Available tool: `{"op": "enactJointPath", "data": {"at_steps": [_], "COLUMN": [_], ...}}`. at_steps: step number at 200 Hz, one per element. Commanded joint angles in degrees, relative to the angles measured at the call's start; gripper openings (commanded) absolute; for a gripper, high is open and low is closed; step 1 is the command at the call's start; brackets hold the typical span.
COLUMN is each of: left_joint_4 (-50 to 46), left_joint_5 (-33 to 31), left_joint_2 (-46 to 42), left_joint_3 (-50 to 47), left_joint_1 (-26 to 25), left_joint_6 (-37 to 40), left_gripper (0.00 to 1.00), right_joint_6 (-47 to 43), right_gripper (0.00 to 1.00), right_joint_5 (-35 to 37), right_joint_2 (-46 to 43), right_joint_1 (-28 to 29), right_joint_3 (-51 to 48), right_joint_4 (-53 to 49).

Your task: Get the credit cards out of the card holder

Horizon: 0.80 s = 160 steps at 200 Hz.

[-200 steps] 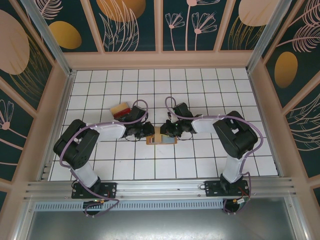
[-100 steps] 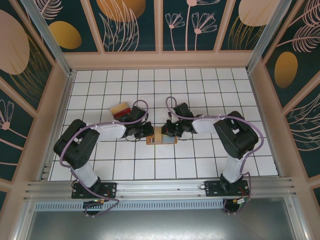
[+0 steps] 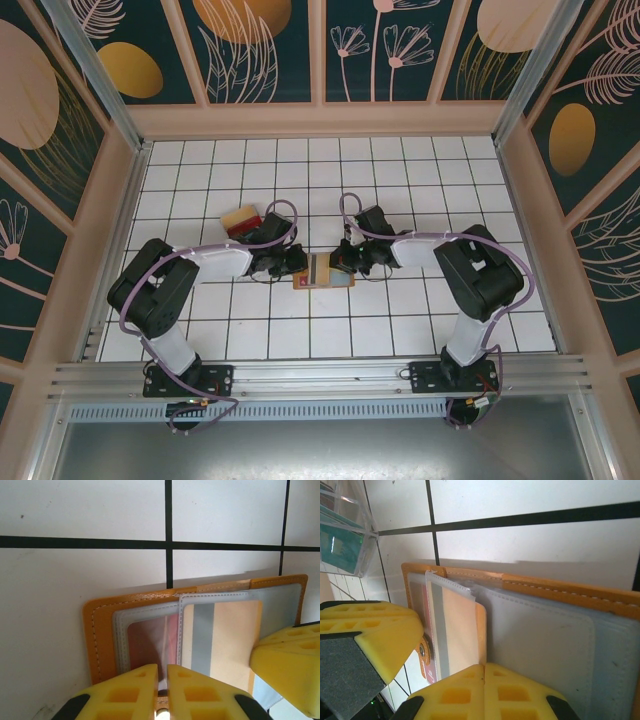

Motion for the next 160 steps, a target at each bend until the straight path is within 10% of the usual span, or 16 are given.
{"op": "enactJointPath", "data": {"at_steps": [1,39,160], "left_joint_4": [-2.4,-2.2,-3.3], "left_joint_5": [-0.5,-0.3,-0.5], "left_joint_2": [0.6,0.9,2.0], "left_joint_3": [0.5,0.2,0.5], "left_joint_1": [0.0,0.0,0.0], "left_joint_6": [0.9,0.8,0.4], "left_gripper": [0.2,0.19,0.19], "right_joint_6": [-0.2,-0.3,-0.4], "right_gripper": [0.0,0.16,0.12], "right_joint_5": [-0.5,-0.6,-1.9], "right_joint_2": [-0.3,-0.2,1.1], "right_joint_1": [0.0,0.3,1.5], "right_joint_3": [0.0,0.2,1.1], "right_joint_4": [0.4,0.5,1.1]}}
